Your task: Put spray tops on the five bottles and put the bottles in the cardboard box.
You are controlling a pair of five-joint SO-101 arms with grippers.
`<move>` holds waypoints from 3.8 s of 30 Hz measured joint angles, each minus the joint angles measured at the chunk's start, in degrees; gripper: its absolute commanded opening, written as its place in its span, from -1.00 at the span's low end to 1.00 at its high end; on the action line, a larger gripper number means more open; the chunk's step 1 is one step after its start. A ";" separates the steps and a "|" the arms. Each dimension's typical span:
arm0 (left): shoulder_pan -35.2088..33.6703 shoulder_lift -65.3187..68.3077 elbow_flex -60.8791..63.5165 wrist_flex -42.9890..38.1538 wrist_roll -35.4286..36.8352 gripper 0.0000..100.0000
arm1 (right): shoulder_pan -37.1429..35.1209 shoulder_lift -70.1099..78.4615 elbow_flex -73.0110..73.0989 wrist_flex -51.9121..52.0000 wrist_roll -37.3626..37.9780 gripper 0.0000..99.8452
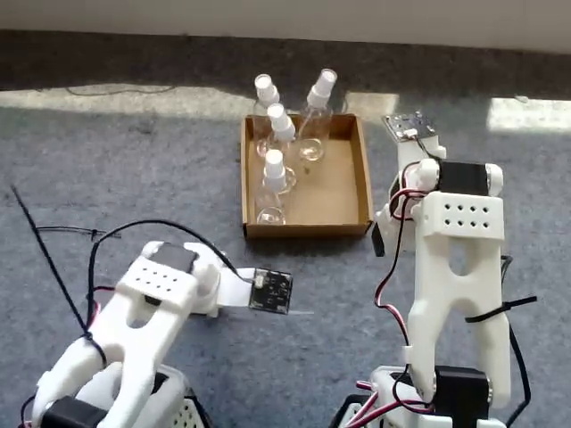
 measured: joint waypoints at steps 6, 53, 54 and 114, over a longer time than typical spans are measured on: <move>-10.20 0.00 -5.80 0.53 -2.90 -0.85 | 0.00 0.00 0.00 0.00 0.00 -0.99; -25.85 24.79 -27.34 7.91 87.21 -0.39 | 0.00 0.00 0.35 0.00 -0.18 -0.99; -25.93 27.08 -29.27 10.29 88.53 -0.39 | 0.00 0.00 0.35 0.00 -0.18 -0.99; -20.66 52.66 -49.67 22.95 68.04 -0.59 | 0.00 0.00 0.35 0.00 -0.18 -0.99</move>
